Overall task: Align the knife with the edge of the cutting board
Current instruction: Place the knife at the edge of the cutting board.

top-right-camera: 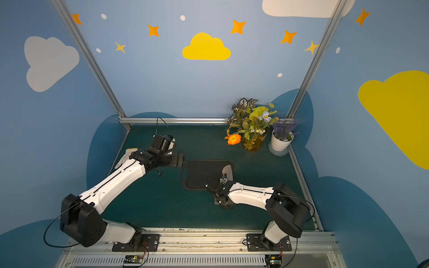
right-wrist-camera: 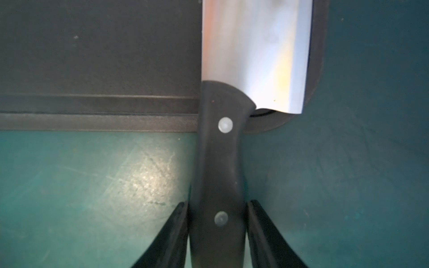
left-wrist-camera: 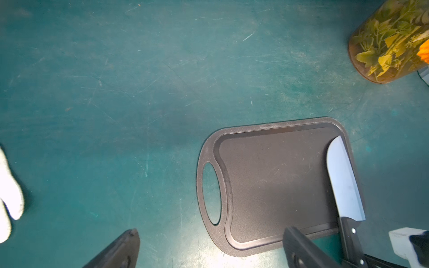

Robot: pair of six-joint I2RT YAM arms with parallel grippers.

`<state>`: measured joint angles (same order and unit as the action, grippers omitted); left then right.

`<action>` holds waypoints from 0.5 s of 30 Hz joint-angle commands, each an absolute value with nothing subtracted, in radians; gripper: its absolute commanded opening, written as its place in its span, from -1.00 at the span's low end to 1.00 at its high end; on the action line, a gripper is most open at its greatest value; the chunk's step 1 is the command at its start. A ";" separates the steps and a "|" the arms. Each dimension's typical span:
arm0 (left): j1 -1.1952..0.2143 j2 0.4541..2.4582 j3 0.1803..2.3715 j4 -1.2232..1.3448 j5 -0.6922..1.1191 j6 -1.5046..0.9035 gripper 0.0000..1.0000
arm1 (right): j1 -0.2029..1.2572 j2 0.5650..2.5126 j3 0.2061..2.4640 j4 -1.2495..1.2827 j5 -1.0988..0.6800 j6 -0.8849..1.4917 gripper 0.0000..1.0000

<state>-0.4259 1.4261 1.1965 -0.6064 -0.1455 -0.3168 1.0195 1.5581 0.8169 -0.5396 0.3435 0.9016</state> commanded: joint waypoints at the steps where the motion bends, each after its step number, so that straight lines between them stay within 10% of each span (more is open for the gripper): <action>1: -0.427 1.406 1.202 -0.643 -0.177 -0.298 1.00 | 1.028 1.564 0.809 -0.526 0.345 0.910 -0.20; 15: -0.426 1.411 1.201 -0.643 -0.207 -0.291 1.00 | 1.025 1.544 0.822 -0.543 0.370 0.885 -0.42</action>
<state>-0.4259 1.4261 1.1965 -0.6174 -0.1921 -0.3023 1.0210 1.5589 0.8165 -0.5346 0.3481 0.8955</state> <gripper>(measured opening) 0.999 0.380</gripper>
